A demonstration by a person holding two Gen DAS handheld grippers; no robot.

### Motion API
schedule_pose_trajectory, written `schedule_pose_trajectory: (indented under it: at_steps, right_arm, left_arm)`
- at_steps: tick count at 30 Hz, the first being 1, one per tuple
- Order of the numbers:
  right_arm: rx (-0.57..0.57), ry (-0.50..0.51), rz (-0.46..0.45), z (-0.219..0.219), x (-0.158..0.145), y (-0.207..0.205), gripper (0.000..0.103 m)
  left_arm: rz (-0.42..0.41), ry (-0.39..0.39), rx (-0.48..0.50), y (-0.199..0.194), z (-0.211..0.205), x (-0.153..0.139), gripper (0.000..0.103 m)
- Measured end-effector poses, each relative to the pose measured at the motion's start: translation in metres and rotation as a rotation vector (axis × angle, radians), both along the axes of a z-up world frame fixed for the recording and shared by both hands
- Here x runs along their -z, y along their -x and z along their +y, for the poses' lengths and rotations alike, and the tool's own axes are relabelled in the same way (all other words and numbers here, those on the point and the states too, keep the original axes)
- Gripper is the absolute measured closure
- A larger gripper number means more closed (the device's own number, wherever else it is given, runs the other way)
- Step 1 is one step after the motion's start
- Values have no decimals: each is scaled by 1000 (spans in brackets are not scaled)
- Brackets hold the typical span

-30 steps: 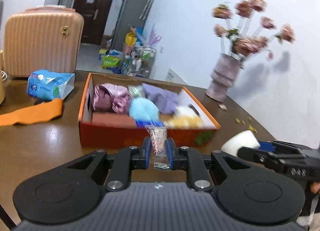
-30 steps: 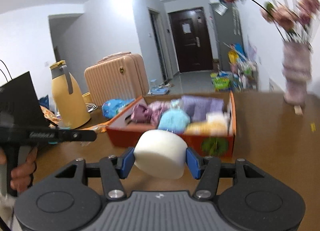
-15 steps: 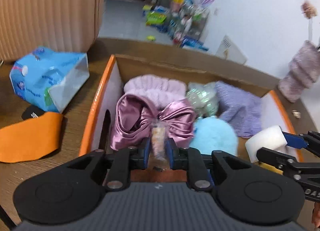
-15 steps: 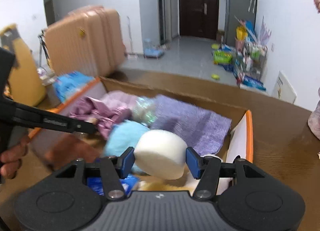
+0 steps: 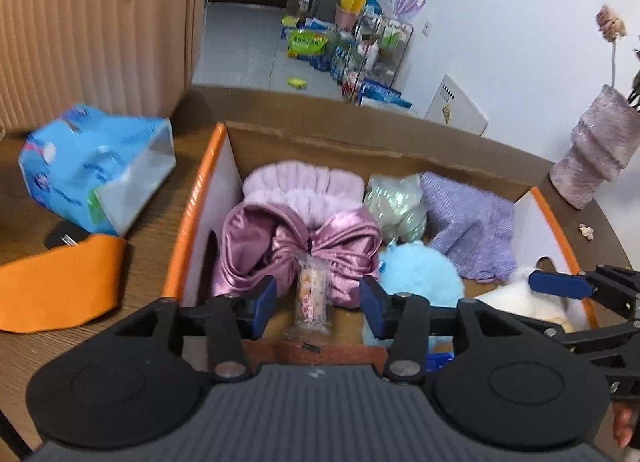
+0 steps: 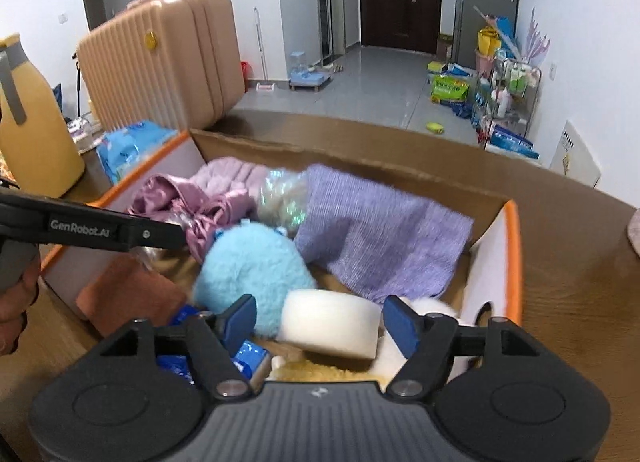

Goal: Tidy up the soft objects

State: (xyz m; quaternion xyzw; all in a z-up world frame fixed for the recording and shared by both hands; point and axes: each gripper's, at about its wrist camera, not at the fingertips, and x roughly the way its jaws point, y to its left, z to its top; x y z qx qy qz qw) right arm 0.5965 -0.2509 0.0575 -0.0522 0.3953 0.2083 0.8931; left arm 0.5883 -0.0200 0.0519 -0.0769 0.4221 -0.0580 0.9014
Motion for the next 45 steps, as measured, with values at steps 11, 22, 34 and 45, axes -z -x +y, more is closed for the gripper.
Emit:
schedule_pose_trajectory:
  at_steps: [11, 22, 34, 45]
  right_arm:
    - [89, -33, -170, -43, -96, 70, 22]
    - [195, -98, -370, -50, -127, 160, 14]
    - [315, -217, -606, -48, -46, 262, 3]
    - [352, -228, -616, -40, -28, 333, 2]
  left_arm:
    - [-162, -52, 25, 74, 8, -82, 47]
    - [-371, -112, 8, 168, 10, -120, 23]
    - [-616, -142, -4, 270, 13, -49, 13]
    - [-641, -112, -26, 348, 24, -41, 13]
